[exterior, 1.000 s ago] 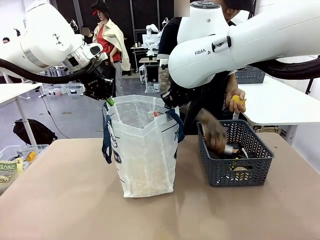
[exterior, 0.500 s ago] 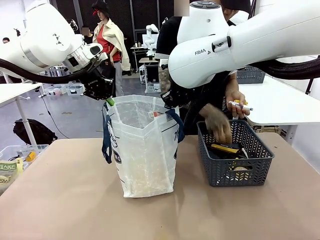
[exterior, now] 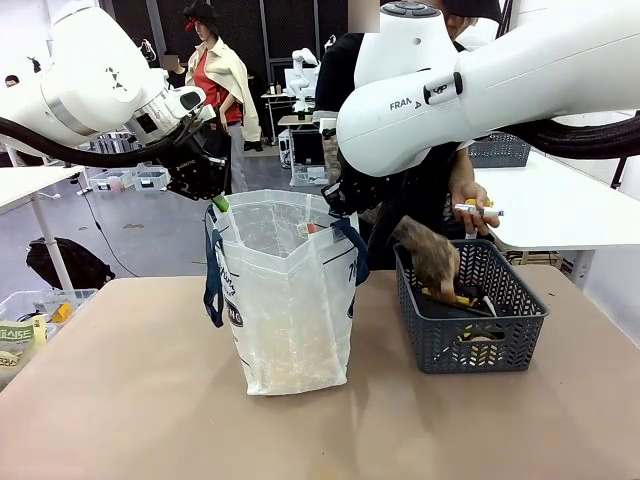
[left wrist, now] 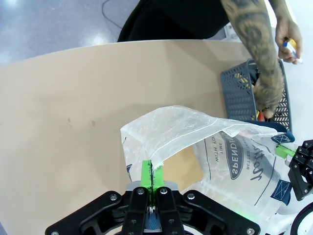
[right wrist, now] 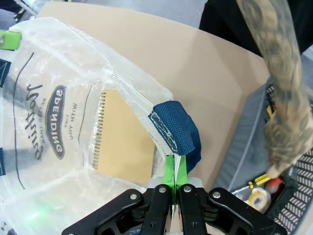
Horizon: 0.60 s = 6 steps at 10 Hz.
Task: Transfer purchased items from the store into the shopping bag.
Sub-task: Move the Reusable shopping bag to the right side of the table.
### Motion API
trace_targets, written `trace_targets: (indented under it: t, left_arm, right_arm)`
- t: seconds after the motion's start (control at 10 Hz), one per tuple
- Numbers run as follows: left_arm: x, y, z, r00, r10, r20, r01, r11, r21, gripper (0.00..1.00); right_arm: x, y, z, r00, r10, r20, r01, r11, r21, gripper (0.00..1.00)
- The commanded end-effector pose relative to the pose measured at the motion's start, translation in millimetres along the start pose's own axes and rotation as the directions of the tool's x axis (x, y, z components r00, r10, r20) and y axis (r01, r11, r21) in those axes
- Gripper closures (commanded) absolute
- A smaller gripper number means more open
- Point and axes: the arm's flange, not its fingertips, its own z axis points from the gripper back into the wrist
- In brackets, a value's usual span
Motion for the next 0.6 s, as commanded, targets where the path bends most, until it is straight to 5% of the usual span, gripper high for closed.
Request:
trace_targets:
  t: [0.0,0.5]
  left_arm:
    - [-2.0,0.8,3.9,1.000,0.013,0.005,-0.013,1.000,0.002,1.00]
    - [-2.0,0.8,3.9,1.000,0.013,0.005,-0.013,1.000,0.002,1.00]
  right_arm:
    - [-1.2,-2.1,0.3,1.000,-0.005,0.002,0.005,1.000,-0.001,1.00]
    - [-1.2,-2.1,0.3,1.000,-0.005,0.002,0.005,1.000,-0.001,1.00]
